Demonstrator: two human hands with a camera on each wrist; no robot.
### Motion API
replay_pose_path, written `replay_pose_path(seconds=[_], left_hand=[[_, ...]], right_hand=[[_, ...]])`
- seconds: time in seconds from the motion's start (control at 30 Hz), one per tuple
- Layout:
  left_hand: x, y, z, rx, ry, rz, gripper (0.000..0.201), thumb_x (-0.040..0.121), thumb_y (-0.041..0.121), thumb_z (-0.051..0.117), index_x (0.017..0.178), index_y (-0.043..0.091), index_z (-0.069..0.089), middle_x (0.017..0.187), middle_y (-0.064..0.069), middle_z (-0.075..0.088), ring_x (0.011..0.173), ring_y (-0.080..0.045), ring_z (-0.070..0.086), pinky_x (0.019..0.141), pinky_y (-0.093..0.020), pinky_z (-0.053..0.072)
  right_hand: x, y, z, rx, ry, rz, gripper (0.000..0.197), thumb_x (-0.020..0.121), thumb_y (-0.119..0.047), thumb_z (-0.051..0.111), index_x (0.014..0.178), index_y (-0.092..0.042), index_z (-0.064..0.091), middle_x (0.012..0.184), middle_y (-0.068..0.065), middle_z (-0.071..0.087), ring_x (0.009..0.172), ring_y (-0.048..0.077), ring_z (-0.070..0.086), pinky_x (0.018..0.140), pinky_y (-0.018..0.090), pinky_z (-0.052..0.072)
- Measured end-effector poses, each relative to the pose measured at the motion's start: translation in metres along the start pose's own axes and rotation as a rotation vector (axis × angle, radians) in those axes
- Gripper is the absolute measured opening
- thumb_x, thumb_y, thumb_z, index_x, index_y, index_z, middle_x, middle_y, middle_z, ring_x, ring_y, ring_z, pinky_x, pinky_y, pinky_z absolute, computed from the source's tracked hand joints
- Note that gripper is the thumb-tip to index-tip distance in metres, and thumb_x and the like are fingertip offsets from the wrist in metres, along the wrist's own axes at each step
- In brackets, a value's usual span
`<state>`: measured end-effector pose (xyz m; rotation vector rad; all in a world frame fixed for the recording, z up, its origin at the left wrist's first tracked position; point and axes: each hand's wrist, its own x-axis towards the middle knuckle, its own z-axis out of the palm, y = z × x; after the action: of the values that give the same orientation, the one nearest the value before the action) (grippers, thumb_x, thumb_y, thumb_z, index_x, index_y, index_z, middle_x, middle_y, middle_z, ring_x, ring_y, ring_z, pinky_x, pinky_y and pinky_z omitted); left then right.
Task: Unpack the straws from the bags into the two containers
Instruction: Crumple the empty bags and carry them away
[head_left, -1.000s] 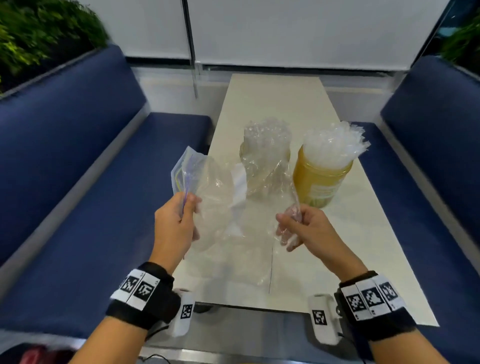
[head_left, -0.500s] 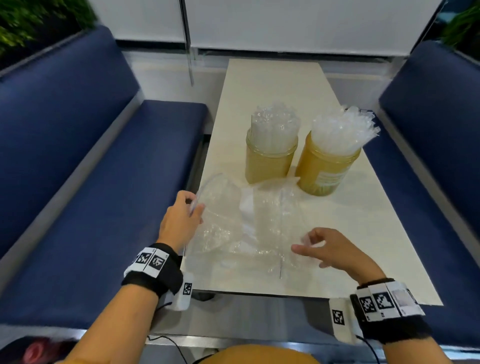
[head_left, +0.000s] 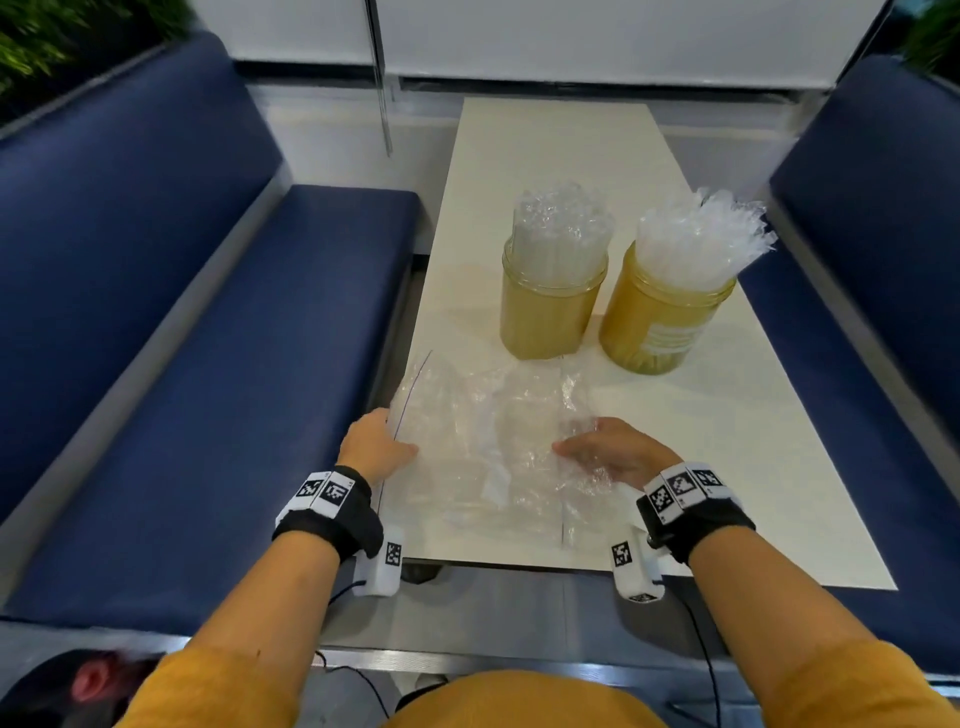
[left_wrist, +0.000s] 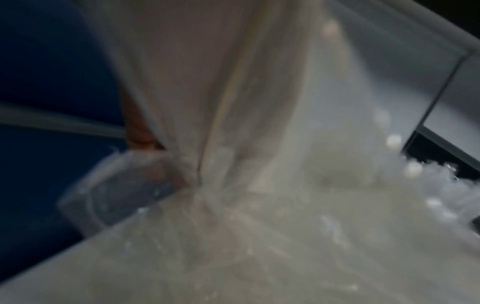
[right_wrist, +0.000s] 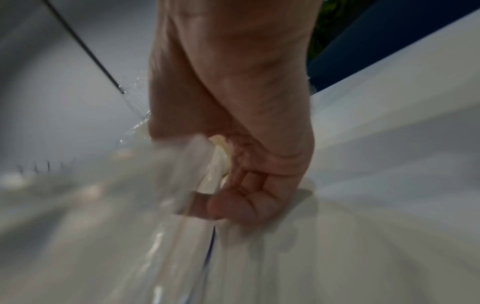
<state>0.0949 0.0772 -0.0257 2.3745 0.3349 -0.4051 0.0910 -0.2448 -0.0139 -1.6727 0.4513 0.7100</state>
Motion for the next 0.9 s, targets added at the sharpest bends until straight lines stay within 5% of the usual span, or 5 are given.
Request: replay_pose_path(seconds=[0.43,0.6,0.73,0.8,0.9], left_hand=[[-0.035,0.044,-0.018,-0.692,-0.275,0.322,0.048,0.102,-0.001,0.045,0.143,0.024,0.047,0.131,-0.004,0.068,0.101,-0.032,0.07,0.08,-0.041,0.061],[-0.04,0.081,-0.02,-0.865,-0.252,0.211,0.039,0.094,-0.012,0.041,0.111,0.002,0.073,0.133,-0.021,0.064,0.125,-0.044,0.058,0.098,-0.054,0.055],[-0.041,0.089,-0.038,-1.003,-0.473,0.075,0.053,0.103,0.039,0.033,0.094,0.003,0.07,0.133,-0.018,0.064,0.118,-0.049,0.06,0.088,-0.053,0.055],[-0.04,0.089,-0.043,-0.752,-0.545,0.06,0.065,0.092,0.074,0.04,0.11,0.016,0.064,0.108,-0.013,0.07,0.097,-0.042,0.068,0.081,-0.048,0.054],[-0.044,0.09,-0.039,-0.479,-0.524,0.16,0.029,0.095,0.024,0.066,0.12,0.028,0.052,0.088,-0.01,0.063,0.075,-0.025,0.064,0.074,-0.041,0.053]], right_hand=[[-0.04,0.001,-0.038,-0.03,-0.051,-0.394,0.035,0.094,-0.013,0.066,0.126,-0.026,0.062,0.103,0.017,0.075,0.079,0.025,0.068,0.06,0.026,0.056],[-0.049,-0.013,-0.054,0.131,0.058,-0.493,0.029,0.089,-0.003,0.064,0.075,-0.023,0.079,0.074,-0.007,0.074,0.079,0.021,0.064,0.061,0.019,0.058],[-0.063,-0.014,-0.068,0.03,0.042,-0.751,0.006,0.062,-0.021,0.079,0.063,-0.027,0.078,0.087,-0.012,0.073,0.082,0.007,0.068,0.08,0.023,0.054],[-0.06,-0.012,-0.074,-0.035,0.059,-0.82,0.05,0.077,0.012,0.057,0.061,-0.031,0.077,0.094,-0.016,0.072,0.088,0.006,0.067,0.084,0.027,0.052],[-0.061,-0.01,-0.078,-0.073,0.063,-0.865,0.076,0.072,0.033,0.044,0.063,-0.035,0.078,0.099,-0.008,0.07,0.093,0.007,0.065,0.09,0.028,0.052]])
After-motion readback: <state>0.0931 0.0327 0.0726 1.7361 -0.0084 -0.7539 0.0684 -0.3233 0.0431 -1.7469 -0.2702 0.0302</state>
